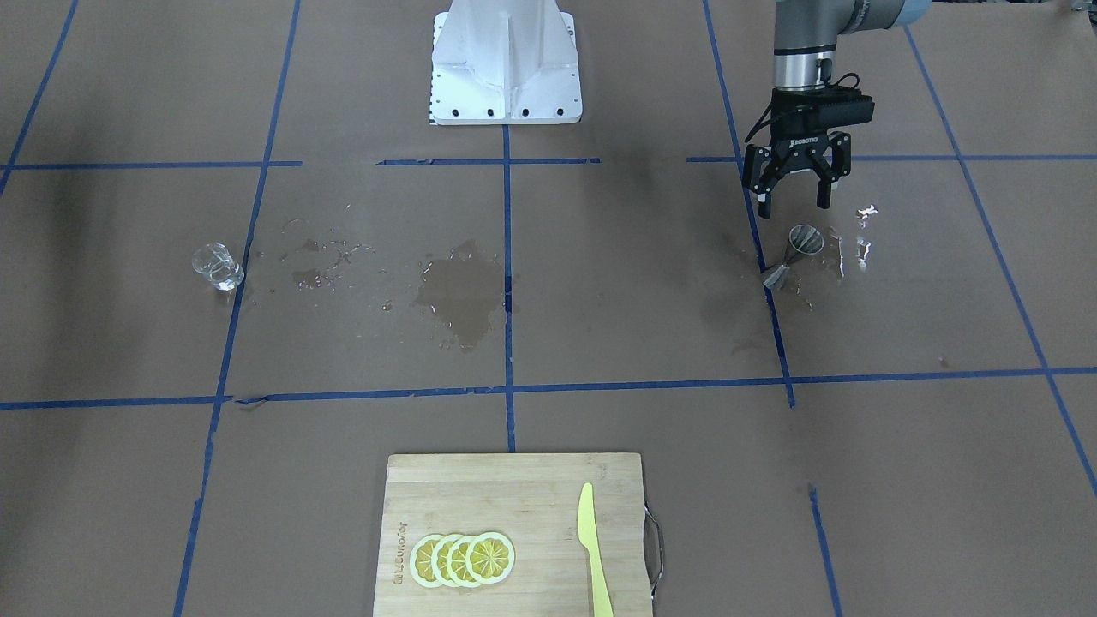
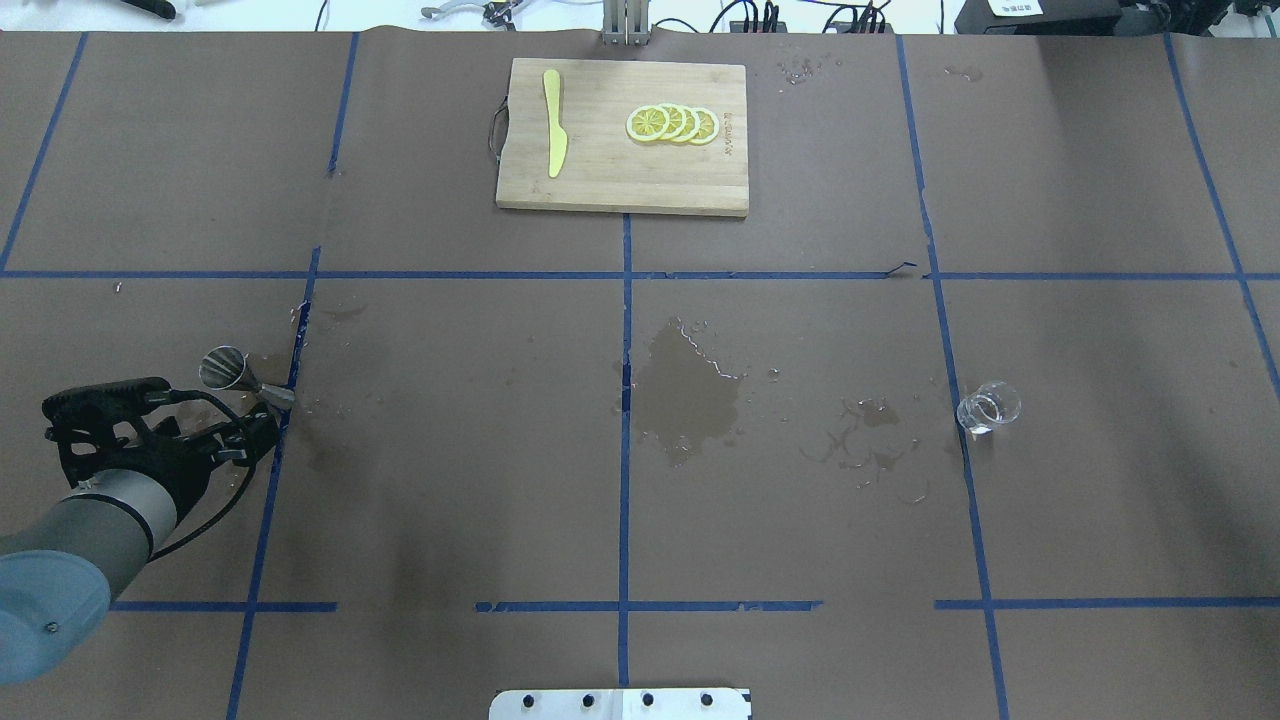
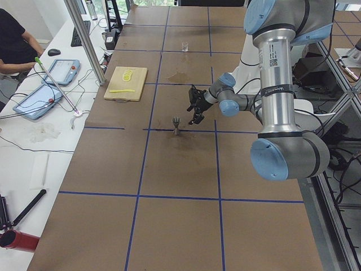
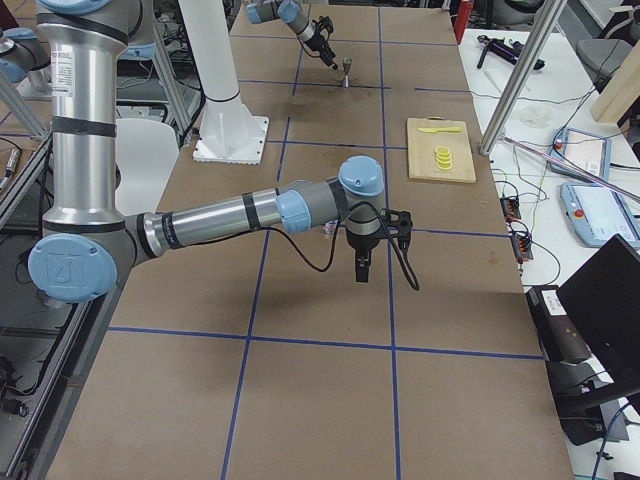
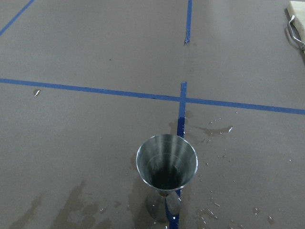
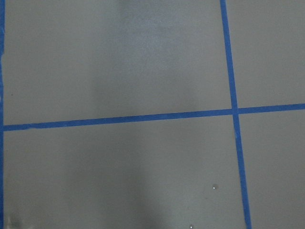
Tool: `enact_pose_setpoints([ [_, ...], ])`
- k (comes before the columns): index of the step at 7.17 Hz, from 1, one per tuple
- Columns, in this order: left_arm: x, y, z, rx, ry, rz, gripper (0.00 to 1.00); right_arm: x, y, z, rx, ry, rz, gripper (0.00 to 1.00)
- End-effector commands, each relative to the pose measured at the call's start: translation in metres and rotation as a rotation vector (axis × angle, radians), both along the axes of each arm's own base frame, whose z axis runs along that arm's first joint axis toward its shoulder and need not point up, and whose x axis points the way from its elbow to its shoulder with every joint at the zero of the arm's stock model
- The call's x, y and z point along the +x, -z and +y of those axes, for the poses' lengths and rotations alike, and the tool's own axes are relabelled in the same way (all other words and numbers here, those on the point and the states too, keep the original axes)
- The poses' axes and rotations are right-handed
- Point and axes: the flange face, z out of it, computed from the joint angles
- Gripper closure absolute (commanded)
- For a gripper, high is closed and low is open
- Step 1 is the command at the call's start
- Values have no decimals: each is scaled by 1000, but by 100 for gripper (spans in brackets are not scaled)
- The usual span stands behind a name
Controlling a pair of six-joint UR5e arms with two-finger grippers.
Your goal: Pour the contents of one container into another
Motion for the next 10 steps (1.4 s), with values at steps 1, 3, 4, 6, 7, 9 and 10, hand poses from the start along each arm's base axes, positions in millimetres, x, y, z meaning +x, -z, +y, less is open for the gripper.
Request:
enact_pose_setpoints([
  [1,18,-14,-4,64,99,-18,0,-32,35,9,-26,-30,-26,0],
  [3,66,-30,-19,114,160,-50,1,-53,55,18,-39,-45,-36,0],
  [4,68,-31,-22,127,182,-49,1,-65,63,21,-51,-50,-43,0],
  [6,63,-29,-26,170,223,-60,4,-79,75,26,-53,-59,-42,0],
  [7,63,-34,-28,192,241,-78,5,-82,77,27,-58,-61,-45,0],
  [9,67,-44,-28,184,253,-76,11,-89,80,30,-72,-64,-51,0],
  [10,67,-45,-28,183,253,-77,22,-93,81,31,-79,-62,-53,0],
])
